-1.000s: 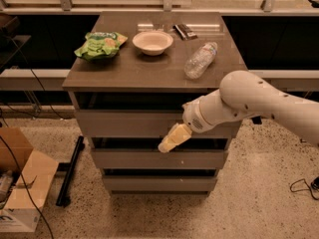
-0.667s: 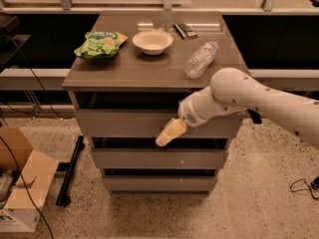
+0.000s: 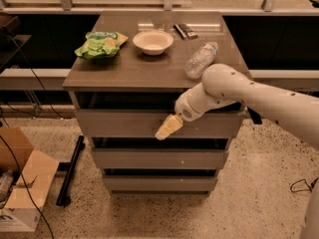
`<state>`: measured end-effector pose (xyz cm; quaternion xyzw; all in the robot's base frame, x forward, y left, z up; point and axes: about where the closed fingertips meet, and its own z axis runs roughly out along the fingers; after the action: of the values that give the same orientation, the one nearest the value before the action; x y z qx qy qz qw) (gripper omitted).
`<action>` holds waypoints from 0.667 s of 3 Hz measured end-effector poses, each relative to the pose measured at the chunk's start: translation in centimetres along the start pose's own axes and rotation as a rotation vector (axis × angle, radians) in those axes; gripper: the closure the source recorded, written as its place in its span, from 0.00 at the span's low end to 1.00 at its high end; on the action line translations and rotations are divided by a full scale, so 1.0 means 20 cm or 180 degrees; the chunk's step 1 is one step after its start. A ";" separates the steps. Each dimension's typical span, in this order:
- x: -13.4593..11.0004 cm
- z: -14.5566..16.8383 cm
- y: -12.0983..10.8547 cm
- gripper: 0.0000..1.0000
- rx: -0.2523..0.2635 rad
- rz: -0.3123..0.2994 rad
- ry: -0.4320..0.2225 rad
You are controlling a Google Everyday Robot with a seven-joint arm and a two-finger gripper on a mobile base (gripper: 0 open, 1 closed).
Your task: Open top drawer
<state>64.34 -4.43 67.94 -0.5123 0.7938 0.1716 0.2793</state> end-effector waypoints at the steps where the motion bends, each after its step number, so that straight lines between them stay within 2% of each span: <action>1: 0.00 0.00 0.00 0.38 0.0000 0.0000 0.0000; 2: 0.06 -0.04 0.13 0.61 -0.0138 -0.0073 0.0177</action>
Offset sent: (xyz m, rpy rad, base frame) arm -0.1268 -0.0173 -0.0013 -0.1870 0.1747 0.1865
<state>61.36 -4.66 67.74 -0.5318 0.7914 0.1713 0.2480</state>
